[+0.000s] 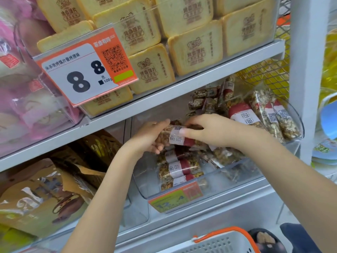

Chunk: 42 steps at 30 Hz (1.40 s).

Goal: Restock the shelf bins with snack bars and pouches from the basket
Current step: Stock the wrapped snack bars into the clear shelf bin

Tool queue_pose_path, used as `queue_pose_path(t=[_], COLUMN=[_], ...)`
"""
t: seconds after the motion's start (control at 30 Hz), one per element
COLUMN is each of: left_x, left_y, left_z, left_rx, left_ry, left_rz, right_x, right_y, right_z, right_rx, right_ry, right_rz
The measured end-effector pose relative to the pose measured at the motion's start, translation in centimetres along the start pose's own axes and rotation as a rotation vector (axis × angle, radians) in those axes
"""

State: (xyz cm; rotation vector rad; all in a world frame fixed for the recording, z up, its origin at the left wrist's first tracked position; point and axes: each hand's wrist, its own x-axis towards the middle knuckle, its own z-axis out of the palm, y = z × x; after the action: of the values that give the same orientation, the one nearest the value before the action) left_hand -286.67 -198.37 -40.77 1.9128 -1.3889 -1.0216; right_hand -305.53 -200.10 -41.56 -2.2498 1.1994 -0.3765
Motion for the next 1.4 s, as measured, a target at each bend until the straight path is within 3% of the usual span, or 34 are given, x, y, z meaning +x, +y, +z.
queue_pose_path(t=[0.07, 0.13, 0.23, 0.33, 0.4, 0.5, 0.67, 0.77, 0.87, 1.03, 1.27, 1.4], left_x=[0.1, 0.1, 0.4, 0.2, -0.4, 0.0, 0.7, 0.4, 0.6, 1.6, 1.5, 1.0], left_y=[0.0, -0.1, -0.5, -0.8, -0.7, -1.0, -1.8, -1.6, -1.5, -2.3, -2.2, -2.5], left_z=[0.2, 0.5, 0.9, 1.0, 1.0, 1.0, 0.2, 0.4, 1.2, 1.6, 1.8, 2.2], left_rx=[0.125, 0.212, 0.216, 0.311, 0.387, 0.599, 0.826, 1.099, 1.252, 1.115, 1.075, 0.971], left_ry=[0.149, 0.173, 0.182, 0.227, 0.126, 0.084, 0.429, 0.354, 0.277, 0.061, 0.043, 0.083], left_rz=[0.02, 0.005, -0.043, 0.166, 0.341, 0.419, 0.218, 0.045, 0.025, -0.008, 0.111, 0.214], right_x=[-0.6, -0.7, -0.5, -0.4, -0.2, 0.3, 0.6, 1.0, 1.2, 1.3, 0.7, 0.6], right_y=[-0.3, -0.3, 0.0, 0.2, 0.4, 0.6, 0.6, 0.5, 0.3, 0.1, -0.1, 0.0], right_z=[0.4, 1.1, 2.0, 2.1, 1.9, 2.0, 3.0, 3.8, 3.7, 3.3, 4.7, 4.7], right_rx=[-0.204, -0.368, -0.393, -0.385, -0.384, -0.41, -0.632, -0.664, -0.617, -0.539, -0.73, -0.63], right_ry=[-0.002, 0.025, 0.094, 0.146, 0.15, 0.11, -0.015, 0.059, 0.141, 0.138, 0.134, 0.349], right_rz=[-0.009, -0.01, -0.038, -0.032, -0.01, 0.01, 0.074, 0.094, 0.147, 0.168, 0.125, 0.067])
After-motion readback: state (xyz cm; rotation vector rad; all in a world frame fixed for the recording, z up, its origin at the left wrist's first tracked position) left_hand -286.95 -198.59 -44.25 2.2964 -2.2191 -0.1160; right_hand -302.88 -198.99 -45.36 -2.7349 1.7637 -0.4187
